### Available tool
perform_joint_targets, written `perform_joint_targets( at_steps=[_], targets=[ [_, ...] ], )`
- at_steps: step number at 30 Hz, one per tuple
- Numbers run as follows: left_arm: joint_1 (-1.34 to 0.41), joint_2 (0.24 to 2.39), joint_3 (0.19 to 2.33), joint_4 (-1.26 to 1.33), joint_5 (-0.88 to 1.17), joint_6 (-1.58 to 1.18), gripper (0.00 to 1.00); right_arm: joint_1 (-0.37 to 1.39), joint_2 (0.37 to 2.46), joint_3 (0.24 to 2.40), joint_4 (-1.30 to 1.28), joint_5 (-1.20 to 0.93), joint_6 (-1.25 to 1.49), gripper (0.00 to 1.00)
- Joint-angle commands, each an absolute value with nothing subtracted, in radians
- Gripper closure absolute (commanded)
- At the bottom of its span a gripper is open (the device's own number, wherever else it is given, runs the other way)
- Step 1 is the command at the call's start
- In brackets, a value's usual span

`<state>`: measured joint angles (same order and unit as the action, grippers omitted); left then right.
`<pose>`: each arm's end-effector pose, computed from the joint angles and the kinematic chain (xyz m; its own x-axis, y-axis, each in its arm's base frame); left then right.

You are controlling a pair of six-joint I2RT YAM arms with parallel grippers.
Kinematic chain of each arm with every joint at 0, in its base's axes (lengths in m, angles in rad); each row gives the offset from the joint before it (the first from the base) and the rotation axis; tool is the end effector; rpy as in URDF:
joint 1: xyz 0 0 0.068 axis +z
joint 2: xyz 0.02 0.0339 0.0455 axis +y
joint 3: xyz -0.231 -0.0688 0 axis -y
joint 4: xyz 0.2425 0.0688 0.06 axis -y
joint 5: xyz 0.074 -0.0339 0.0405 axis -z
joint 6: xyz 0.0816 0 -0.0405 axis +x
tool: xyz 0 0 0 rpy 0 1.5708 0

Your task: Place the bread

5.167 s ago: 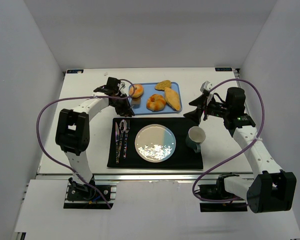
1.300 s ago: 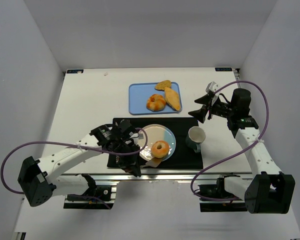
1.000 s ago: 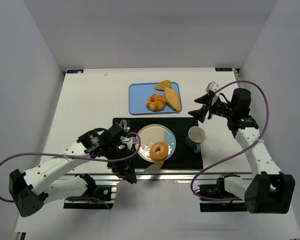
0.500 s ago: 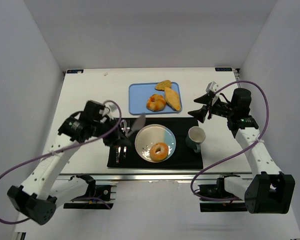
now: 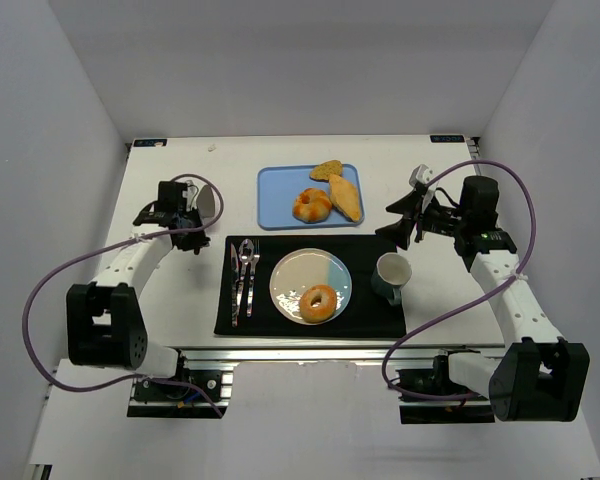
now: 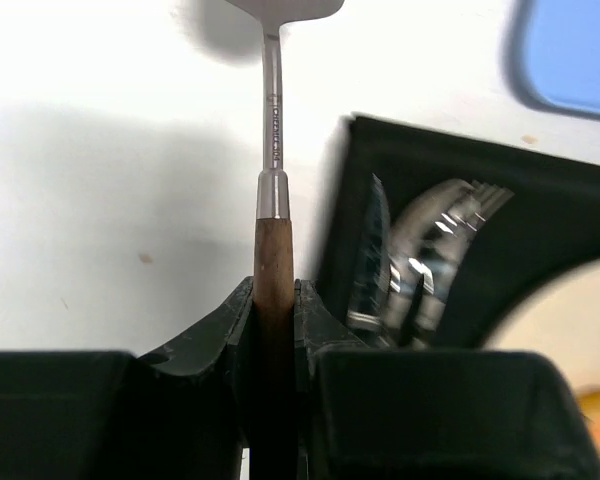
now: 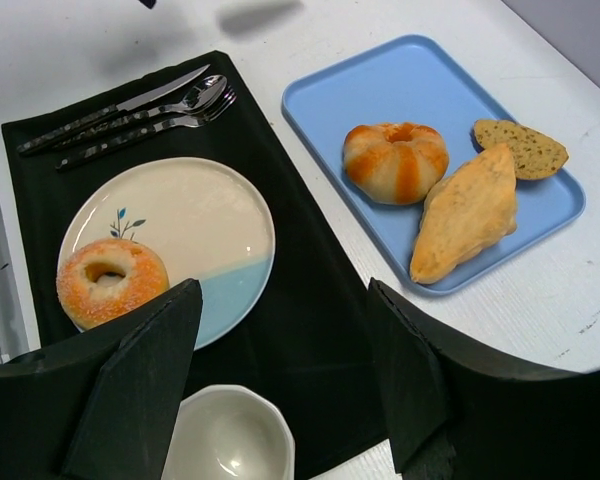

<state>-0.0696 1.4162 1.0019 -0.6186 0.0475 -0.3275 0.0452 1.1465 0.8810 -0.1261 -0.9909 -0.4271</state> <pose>0.3092 -0.0254 0.1655 -0.8413 -0.2634 -0.4720 -0.1868 0.9611 -0.2034 0.2810 0.0810 0.2730 -0.0168 -0.2280 -0.9735 -0.8835 0.4593 -0.0923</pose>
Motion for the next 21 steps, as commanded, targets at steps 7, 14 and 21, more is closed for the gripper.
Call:
perform_joint_targets(
  at_steps=[7,14,21],
  targets=[
    [-0.002,1.522,0.951,-0.385,0.051,-0.179,0.95,0.04,1.098,0.91,-0.147,-0.994,-0.426,0.27],
    [0.044,1.54,0.91,-0.37,0.084,-0.19,0.8,0.04,1.106,0.931,-0.172,-1.002,-0.42,0.27],
    [0.048,1.511,0.881,-0.373,0.049,-0.219,0.49,0.04,1.127,0.963,-0.163,-0.98,-0.393,0.26]
  ],
)
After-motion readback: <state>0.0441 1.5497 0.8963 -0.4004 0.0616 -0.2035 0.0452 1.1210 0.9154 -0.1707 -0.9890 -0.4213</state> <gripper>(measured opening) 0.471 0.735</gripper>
